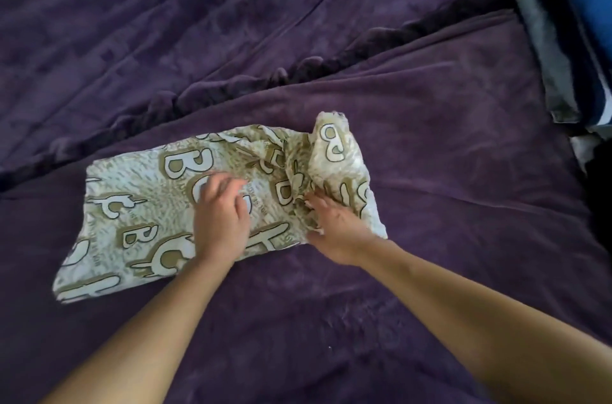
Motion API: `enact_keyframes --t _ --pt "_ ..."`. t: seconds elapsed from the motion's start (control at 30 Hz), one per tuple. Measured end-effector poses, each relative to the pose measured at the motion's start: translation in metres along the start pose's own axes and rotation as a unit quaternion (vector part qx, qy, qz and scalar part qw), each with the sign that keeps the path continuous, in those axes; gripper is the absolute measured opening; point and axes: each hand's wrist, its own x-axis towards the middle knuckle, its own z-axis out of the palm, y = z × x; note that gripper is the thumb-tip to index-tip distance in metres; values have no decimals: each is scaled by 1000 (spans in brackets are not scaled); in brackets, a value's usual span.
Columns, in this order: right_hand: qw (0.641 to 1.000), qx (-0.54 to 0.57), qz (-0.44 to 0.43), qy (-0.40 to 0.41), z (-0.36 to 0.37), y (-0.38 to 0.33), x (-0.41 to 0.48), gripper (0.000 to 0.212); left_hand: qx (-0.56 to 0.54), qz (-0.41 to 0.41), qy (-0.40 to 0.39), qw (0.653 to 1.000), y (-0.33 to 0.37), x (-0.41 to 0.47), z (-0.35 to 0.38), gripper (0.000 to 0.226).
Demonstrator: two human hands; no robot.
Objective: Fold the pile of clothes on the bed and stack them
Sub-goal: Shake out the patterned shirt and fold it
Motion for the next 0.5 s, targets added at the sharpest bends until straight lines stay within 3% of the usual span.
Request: enact_keyframes --t 0.07,0.13,0.27,0.3,0.4,0.5 --pt "991 113 -24 74 -6 15 -4 47 35 97 -5 995 9 -13 10 32" --pt "970 175 -18 167 -19 36 -16 38 58 192 -36 979 24 -25 26 41" --pt "934 115 56 333 -51 75 -30 18 129 245 -140 951 41 -31 53 54" --pt "928 113 78 345 -56 80 -28 22 152 240 -164 945 39 -29 57 53" --pt "931 189 110 291 -62 80 -6 70 202 213 -208 933 23 -16 62 51" --pt "942 234 94 222 -52 66 18 79 202 211 -238 926 7 -7 68 54"
